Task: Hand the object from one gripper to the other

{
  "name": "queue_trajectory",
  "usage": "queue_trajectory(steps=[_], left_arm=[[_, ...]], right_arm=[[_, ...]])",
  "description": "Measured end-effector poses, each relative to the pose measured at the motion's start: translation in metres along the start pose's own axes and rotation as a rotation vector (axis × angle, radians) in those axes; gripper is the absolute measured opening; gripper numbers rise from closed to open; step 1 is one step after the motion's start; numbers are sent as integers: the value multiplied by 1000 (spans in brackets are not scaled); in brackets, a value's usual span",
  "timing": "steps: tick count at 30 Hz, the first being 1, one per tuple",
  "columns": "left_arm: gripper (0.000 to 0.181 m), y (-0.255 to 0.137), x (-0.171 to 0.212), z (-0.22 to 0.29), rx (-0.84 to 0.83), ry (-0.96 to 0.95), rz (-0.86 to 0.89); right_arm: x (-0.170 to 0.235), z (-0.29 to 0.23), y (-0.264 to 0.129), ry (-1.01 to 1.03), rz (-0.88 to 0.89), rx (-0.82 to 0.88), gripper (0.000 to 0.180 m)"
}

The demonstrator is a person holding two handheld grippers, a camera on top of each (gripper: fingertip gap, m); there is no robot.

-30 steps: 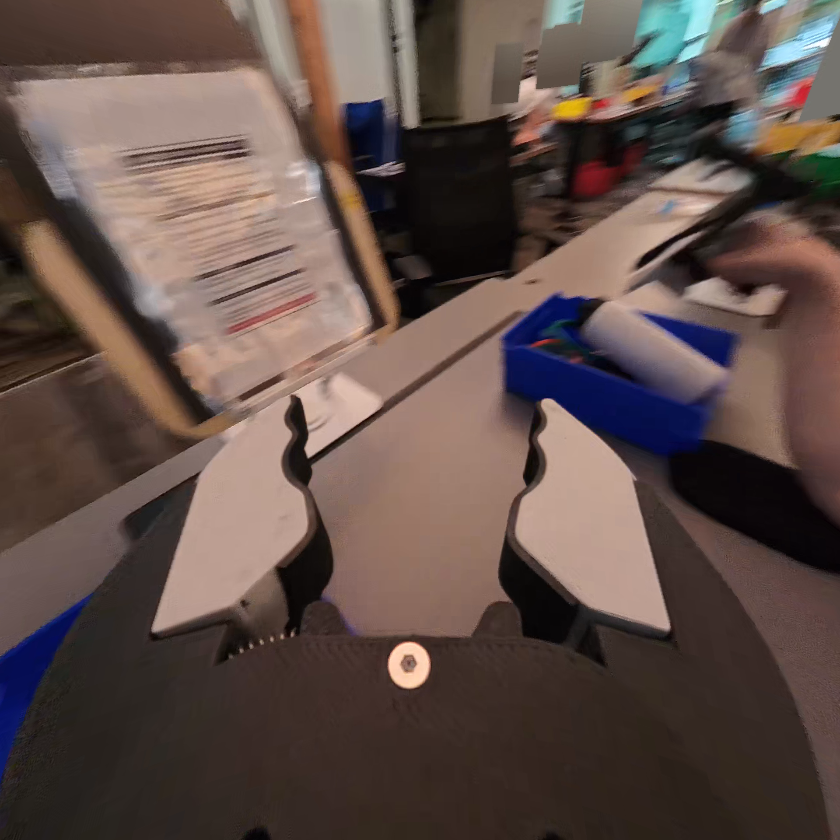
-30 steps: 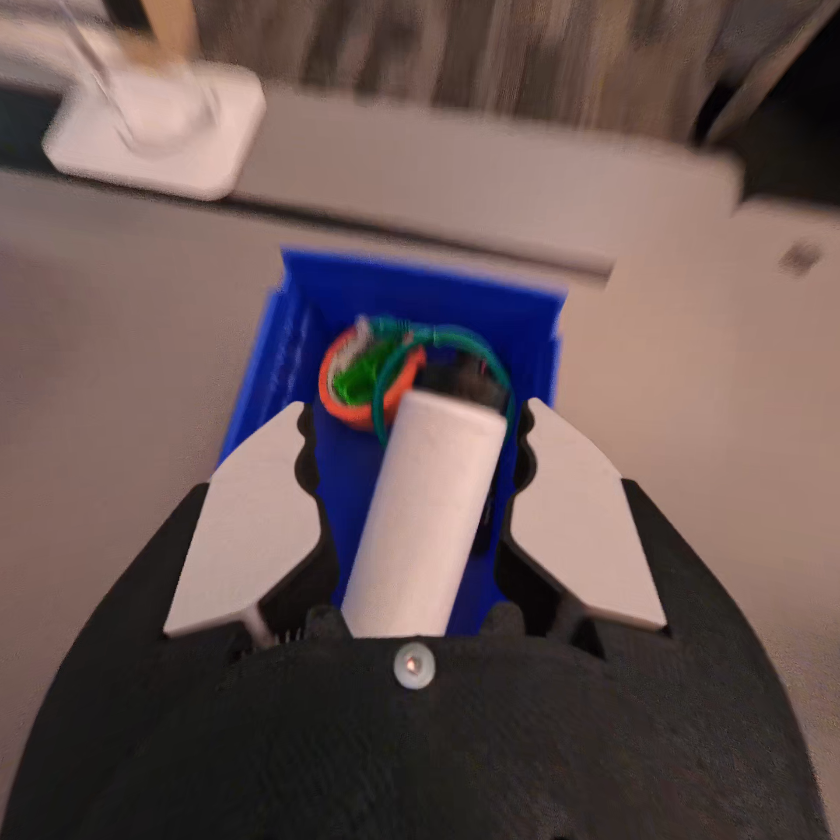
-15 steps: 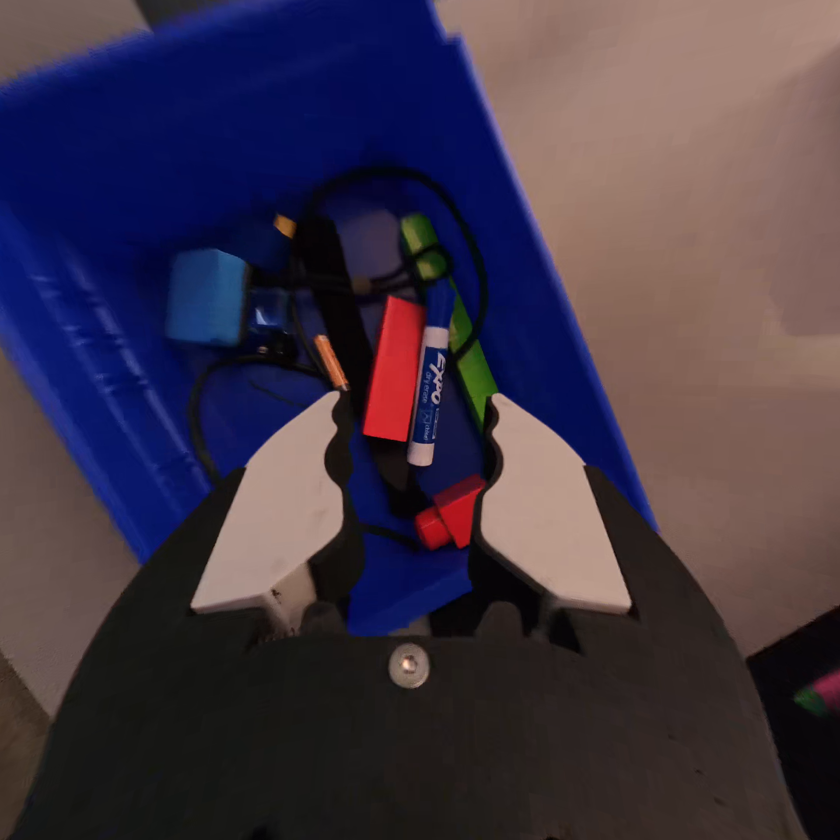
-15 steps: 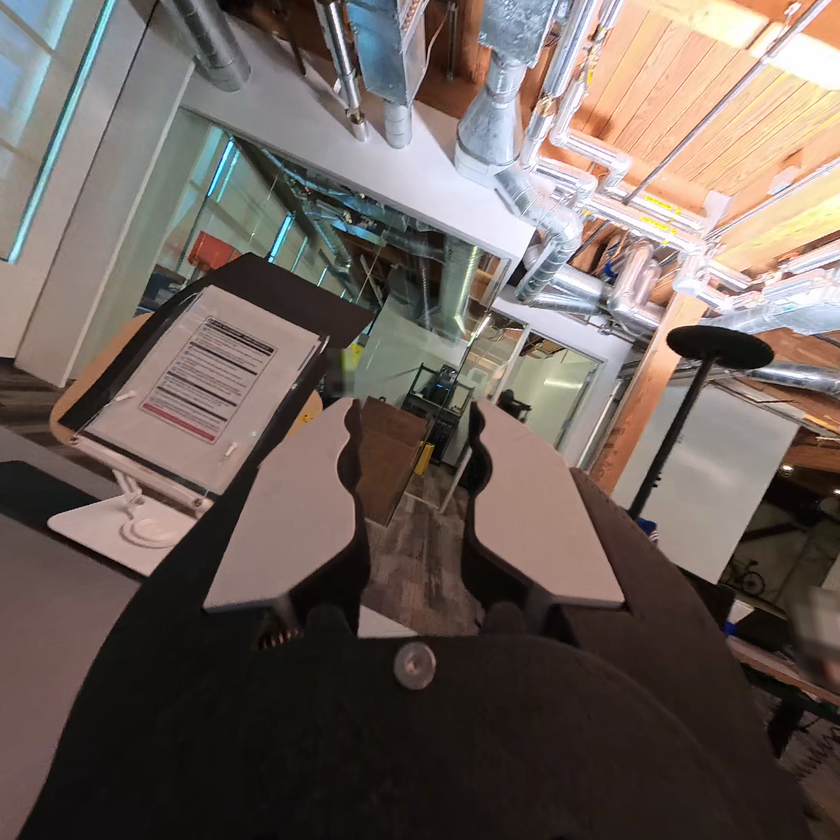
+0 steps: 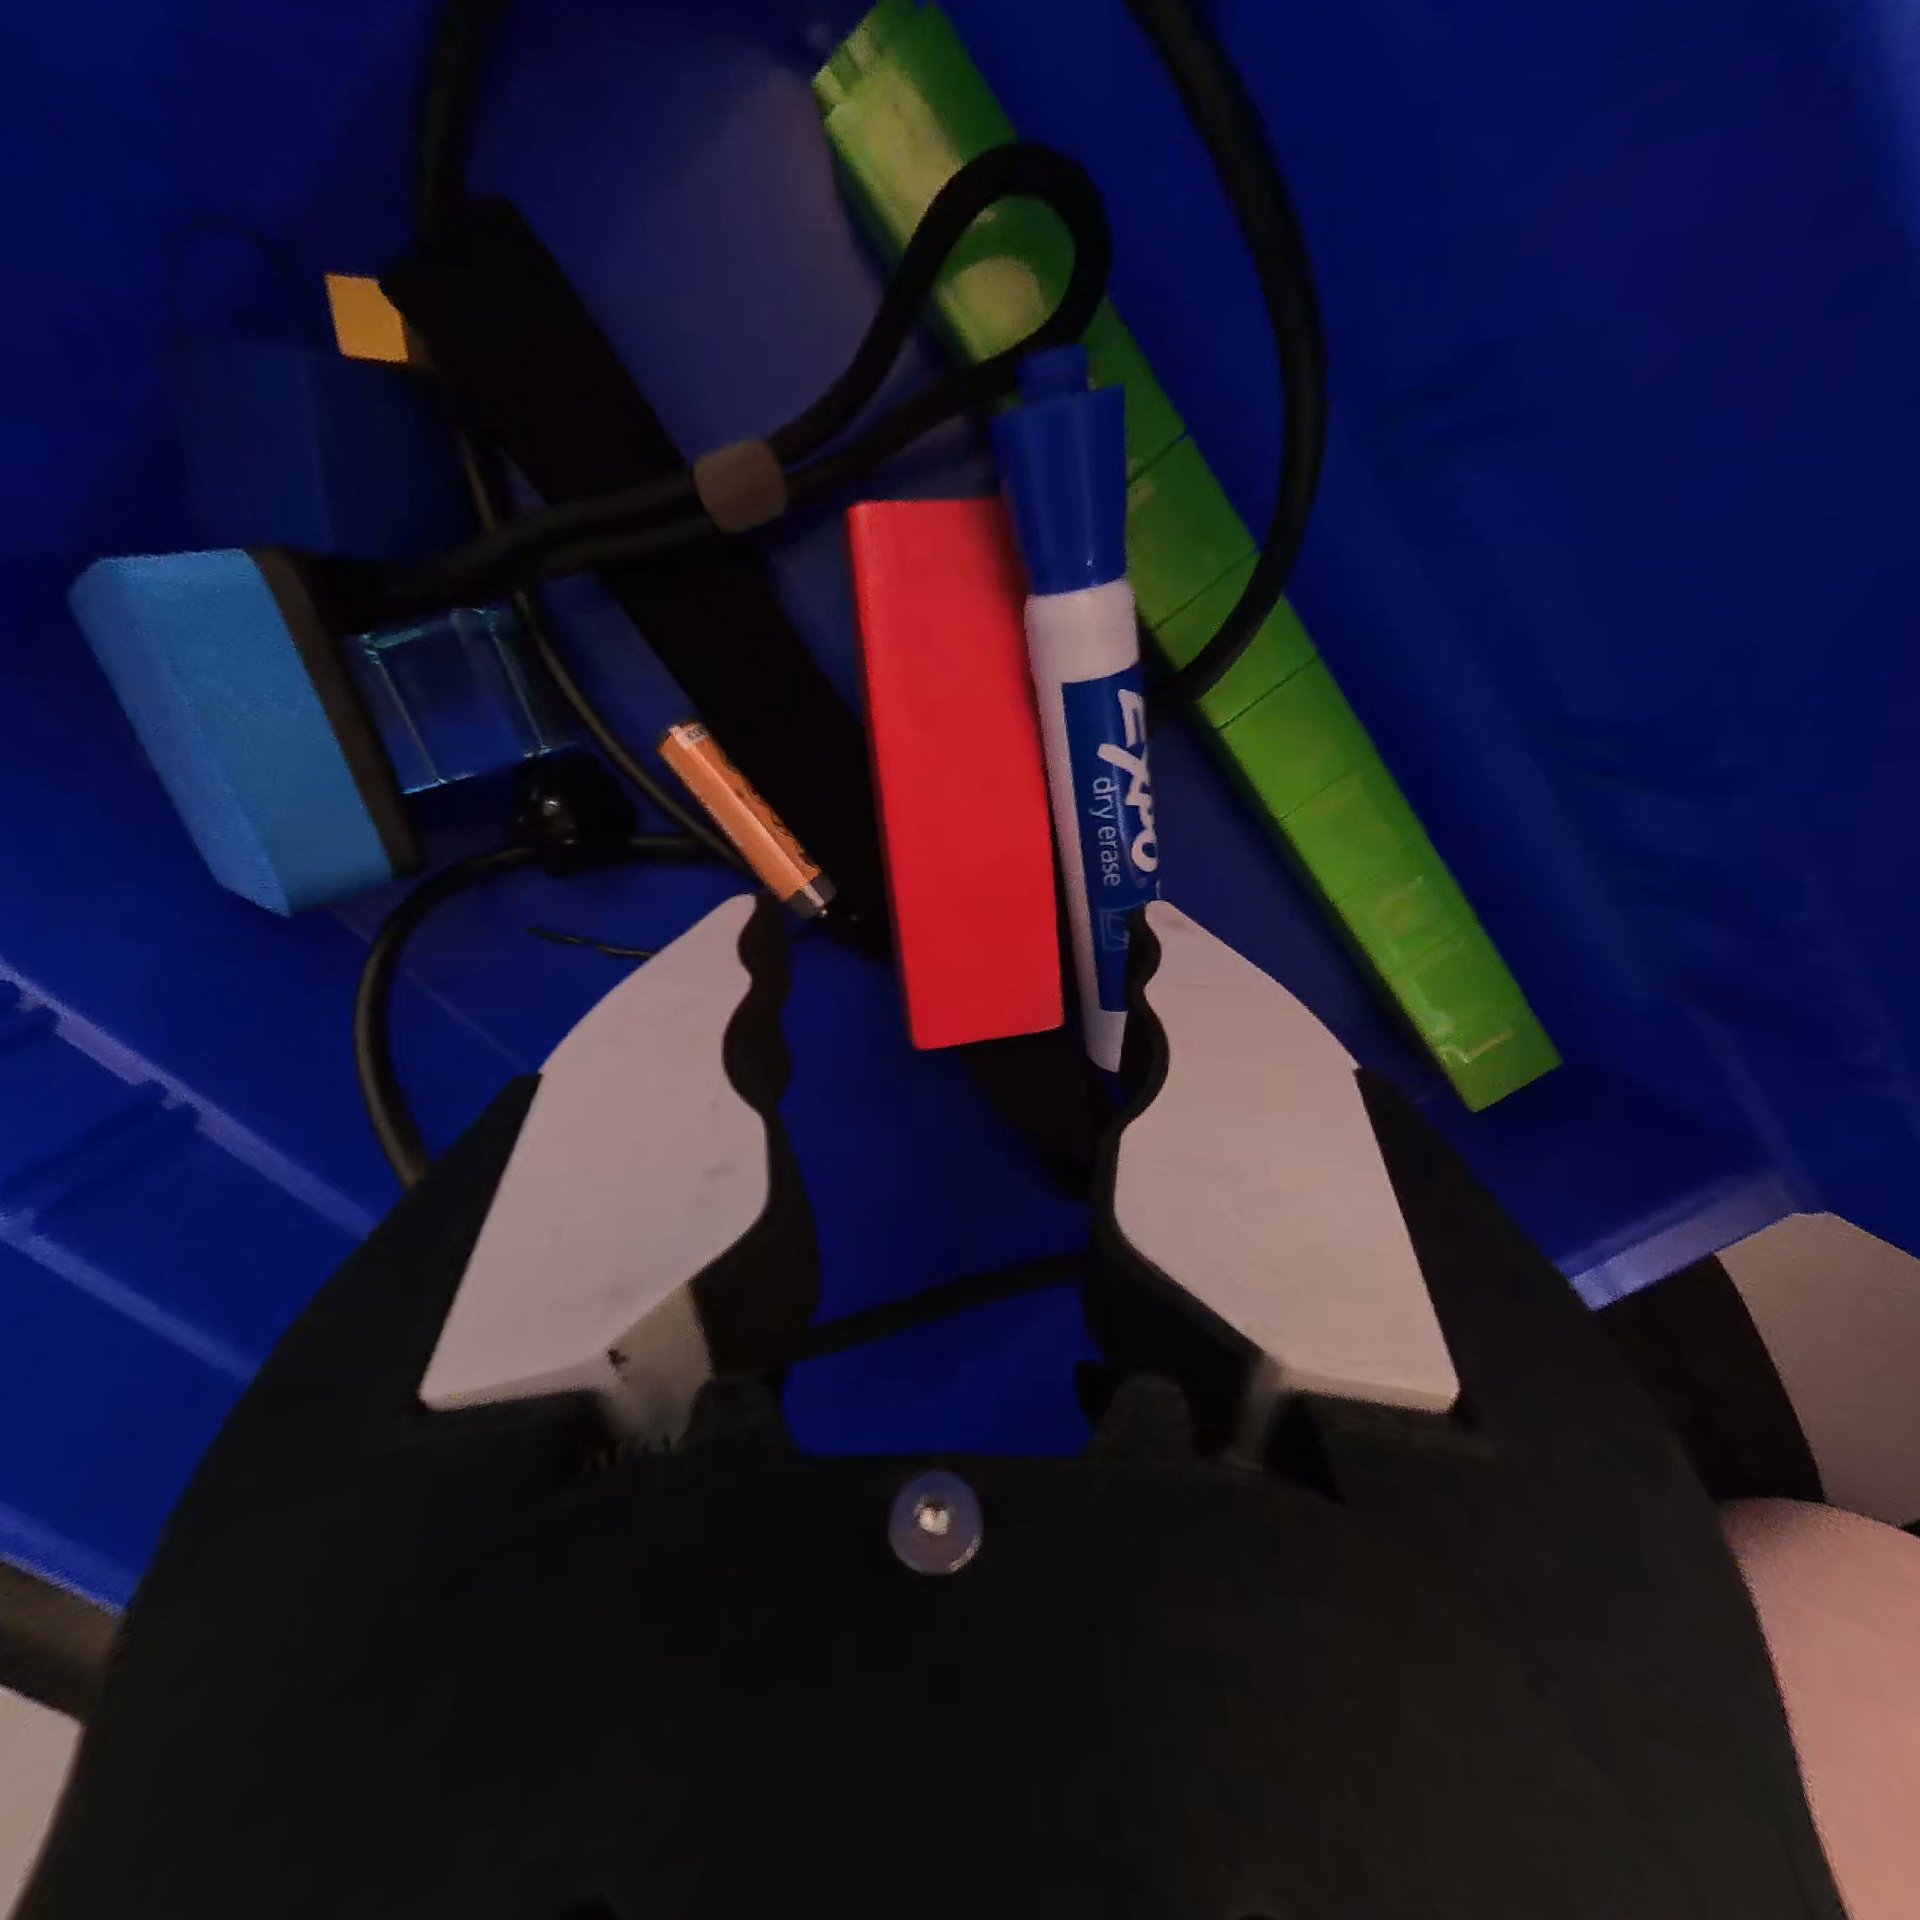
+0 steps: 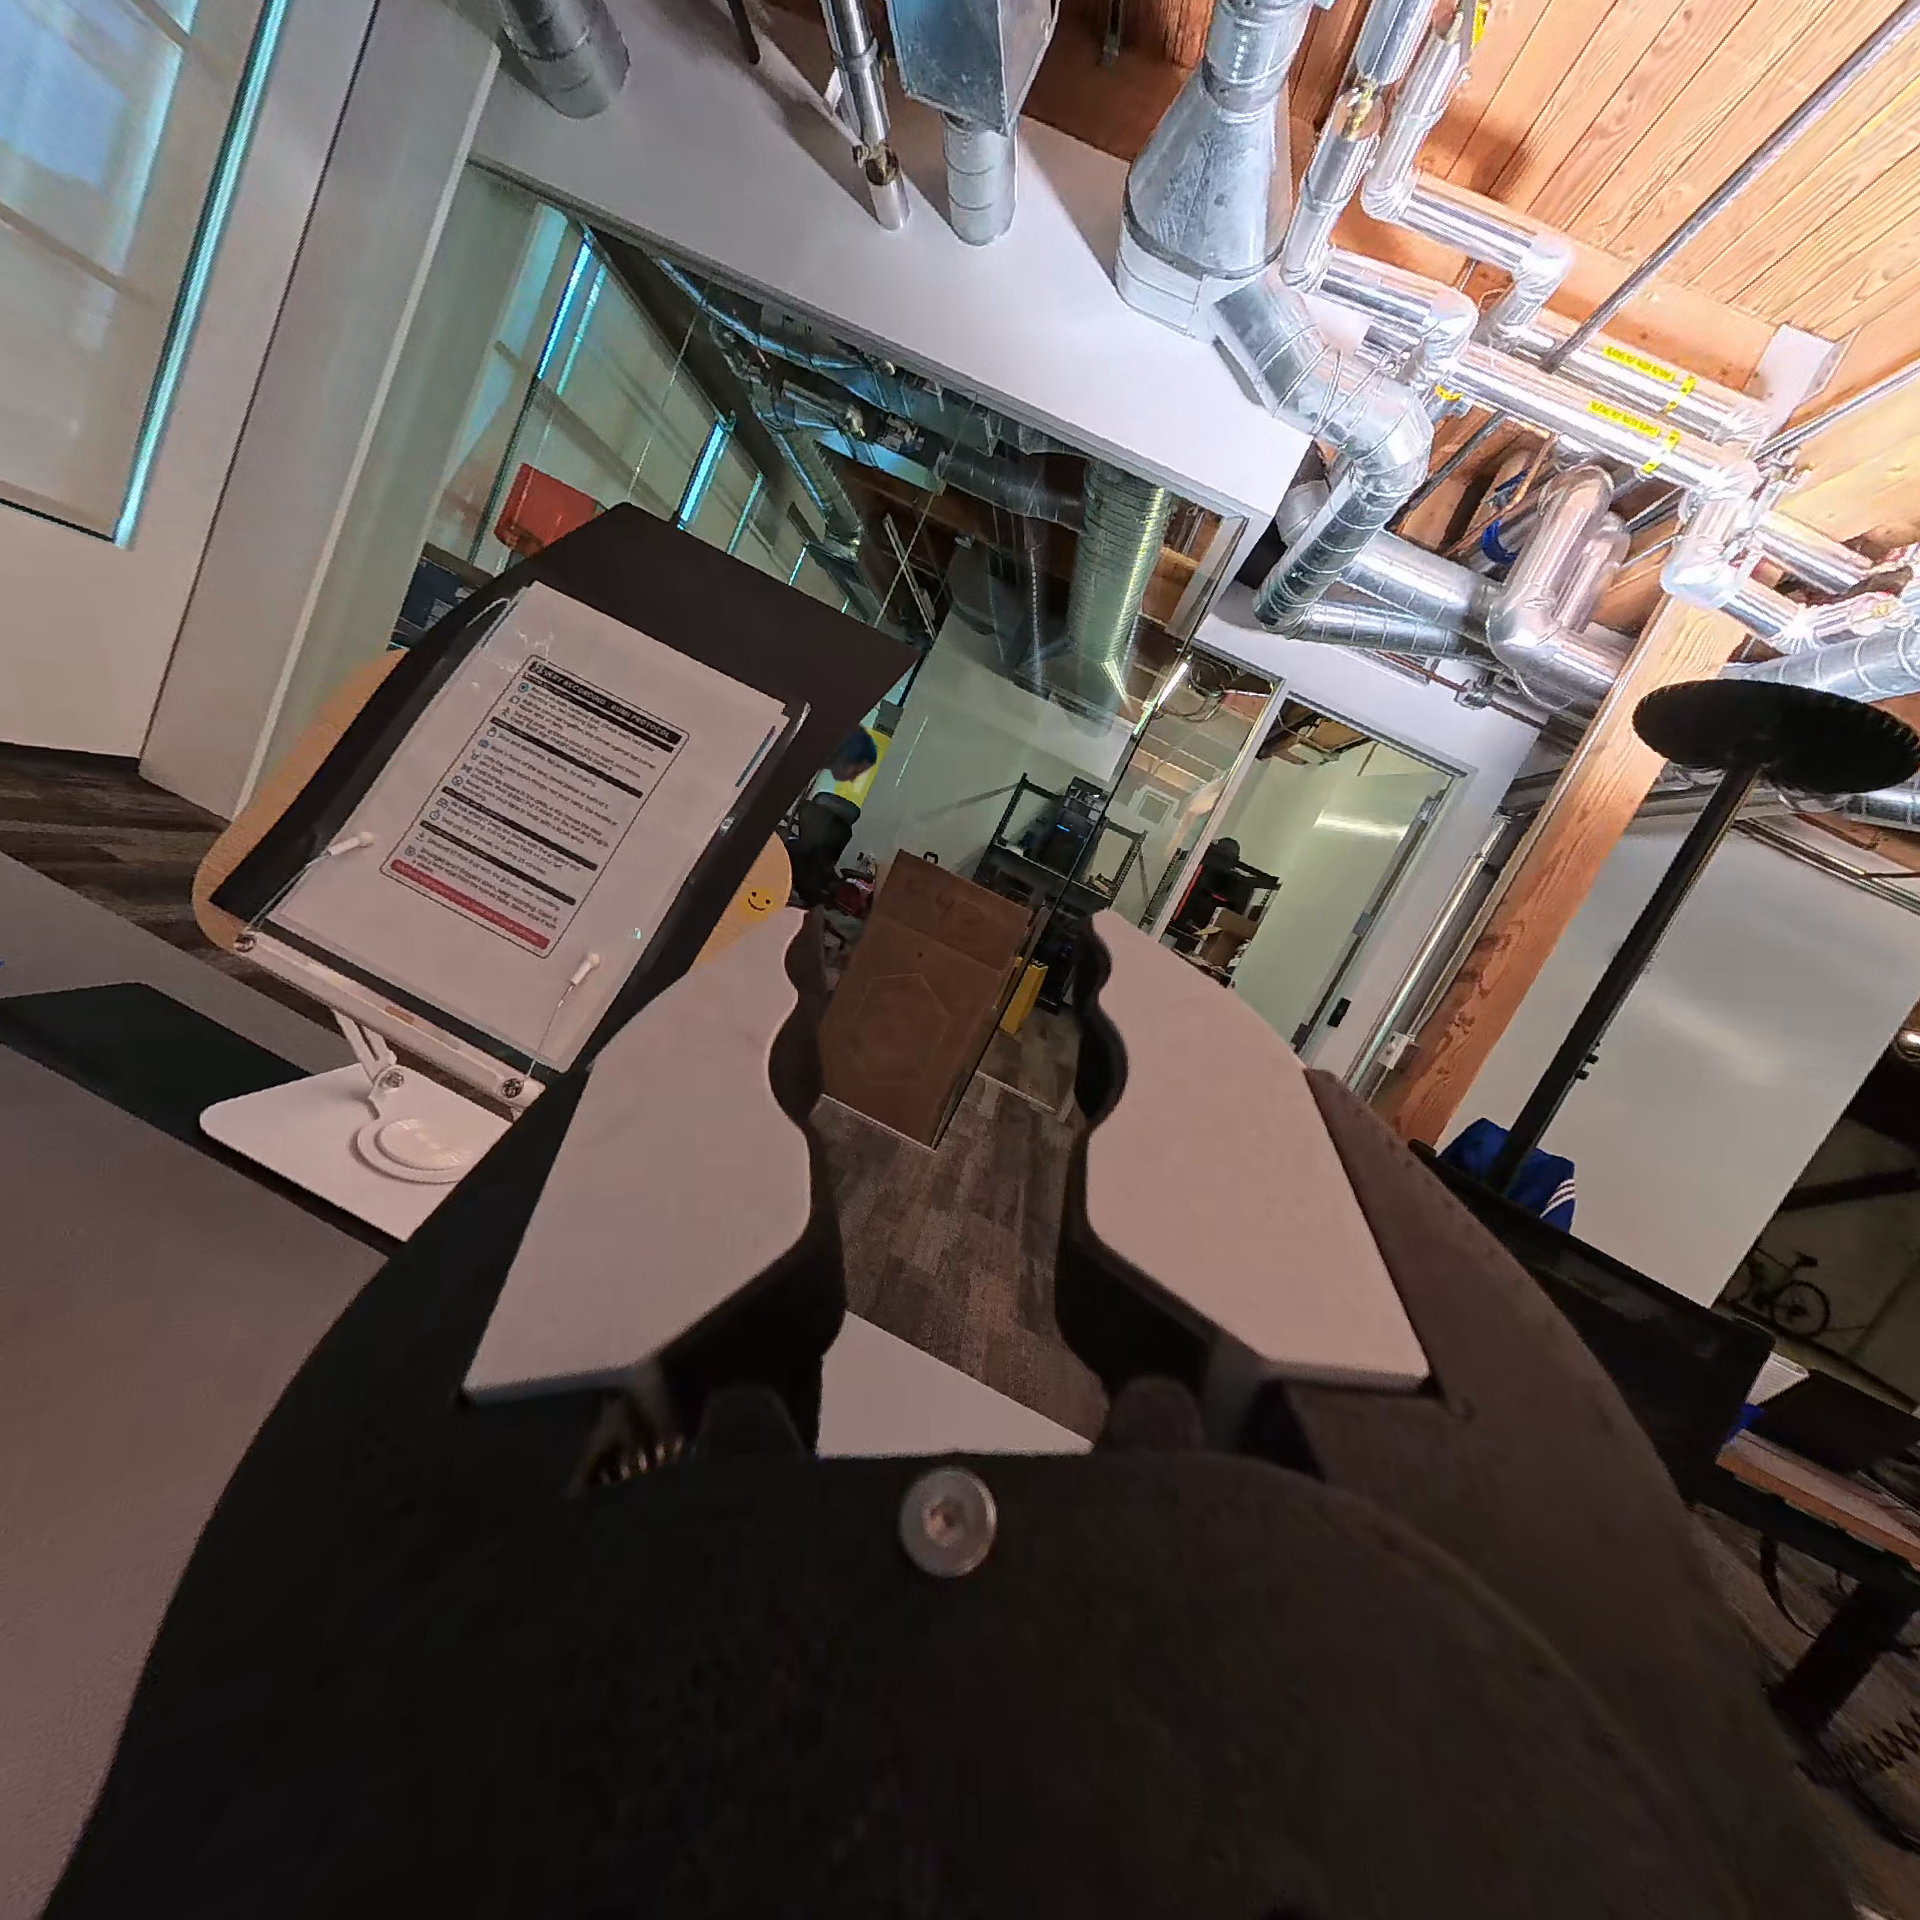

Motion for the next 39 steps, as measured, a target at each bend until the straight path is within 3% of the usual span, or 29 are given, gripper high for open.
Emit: queue_trajectory(steps=[12,15,16,28,31,34,37,39], left_arm=[[59,14,4,-6,-71,23,-53],[44,14,-1,-2,-83,80,-42],[35,12,-2,-3,-99,83,-41],[34,-64,-11,-11,-232,-55,198],[34,-94,-16,-5,-253,-68,371],[34,-130,-30,9,-189,-90,673],[34,-162,-53,30,-86,-226,1089],[34,-173,-70,57,132,-290,1322]], right_arm=[[4,2,1,25,-25,-11,46],[4,1,1,21,-28,-14,46],[4,1,2,21,-28,-16,46],[7,-5,10,13,-51,-51,46],[7,-11,17,15,-48,-82,46],[6,-25,29,86,15,-201,46],[4,-48,47,292,152,-421,47],[5,-67,63,539,271,-591,46]])
Point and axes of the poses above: each gripper's, where its closed fingertips meet, y out along the fingers, x out of its underside, z = x × y across the jaws, the point moved 10 cm from there along -y, back along the fingers, and after that the axes turned 13 degrees about -x, right-handed, at the moved point
